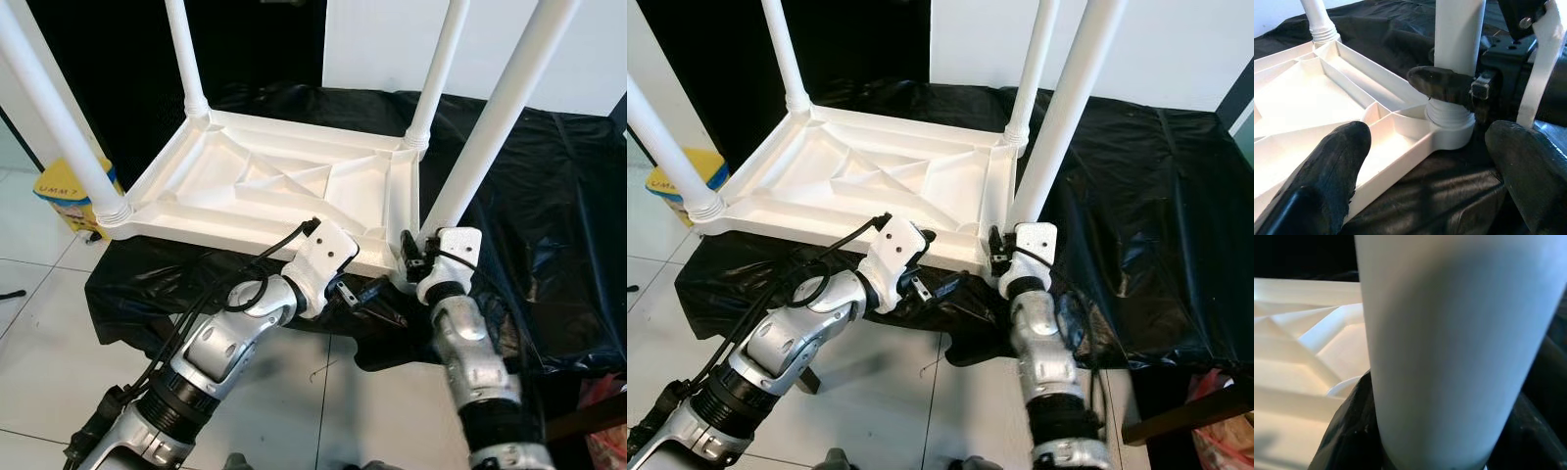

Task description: Building children table

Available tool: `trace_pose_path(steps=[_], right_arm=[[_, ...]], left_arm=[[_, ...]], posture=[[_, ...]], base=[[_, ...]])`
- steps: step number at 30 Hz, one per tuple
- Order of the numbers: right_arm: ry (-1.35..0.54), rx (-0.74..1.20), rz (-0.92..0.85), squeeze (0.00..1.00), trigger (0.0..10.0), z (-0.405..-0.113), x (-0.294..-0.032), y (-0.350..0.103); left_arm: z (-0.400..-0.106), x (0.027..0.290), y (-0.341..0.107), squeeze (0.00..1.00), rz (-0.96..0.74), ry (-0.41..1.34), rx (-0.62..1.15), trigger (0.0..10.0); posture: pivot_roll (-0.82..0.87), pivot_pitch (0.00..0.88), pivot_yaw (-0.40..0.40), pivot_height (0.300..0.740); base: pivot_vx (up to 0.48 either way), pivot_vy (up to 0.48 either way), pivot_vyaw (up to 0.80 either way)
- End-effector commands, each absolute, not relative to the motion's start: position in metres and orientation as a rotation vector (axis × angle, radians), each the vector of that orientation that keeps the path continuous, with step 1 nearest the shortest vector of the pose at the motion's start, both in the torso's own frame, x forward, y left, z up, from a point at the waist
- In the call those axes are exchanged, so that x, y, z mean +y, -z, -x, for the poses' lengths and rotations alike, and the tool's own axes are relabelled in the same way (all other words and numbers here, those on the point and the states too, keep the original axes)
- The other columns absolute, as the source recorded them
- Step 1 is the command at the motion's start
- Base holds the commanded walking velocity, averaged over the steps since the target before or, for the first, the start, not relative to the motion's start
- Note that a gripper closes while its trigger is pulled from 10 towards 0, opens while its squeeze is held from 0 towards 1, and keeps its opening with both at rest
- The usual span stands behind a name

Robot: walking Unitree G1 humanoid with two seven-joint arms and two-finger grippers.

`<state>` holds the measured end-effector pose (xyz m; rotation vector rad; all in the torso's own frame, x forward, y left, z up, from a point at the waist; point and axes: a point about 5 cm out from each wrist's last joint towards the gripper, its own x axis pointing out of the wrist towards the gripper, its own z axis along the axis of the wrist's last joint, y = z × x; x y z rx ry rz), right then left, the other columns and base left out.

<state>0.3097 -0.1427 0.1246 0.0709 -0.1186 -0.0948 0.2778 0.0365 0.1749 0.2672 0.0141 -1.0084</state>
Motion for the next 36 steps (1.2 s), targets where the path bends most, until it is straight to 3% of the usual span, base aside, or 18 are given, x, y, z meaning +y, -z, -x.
trace_pose_path(steps=[1, 36], right_arm=[[0.185, -0.052, -0.083, 0.0, 10.0, -0.303, -0.15, -0.112], [0.162, -0.081, -0.077, 0.0, 10.0, -0.301, -0.137, -0.127]], left_arm=[[-0.271, 0.032, -0.17, 0.0, -0.263, 1.141, 0.036, 10.0], [-0.269, 0.034, -0.173, 0.0, -0.26, 1.122, 0.03, 10.0]], posture=[[-0.04, 0.007, -0.04, 0.74], [-0.01, 0.022, -0.072, 0.74]], base=[[0.0, 0.0, 0.0], [0.0, 0.0, 0.0]])
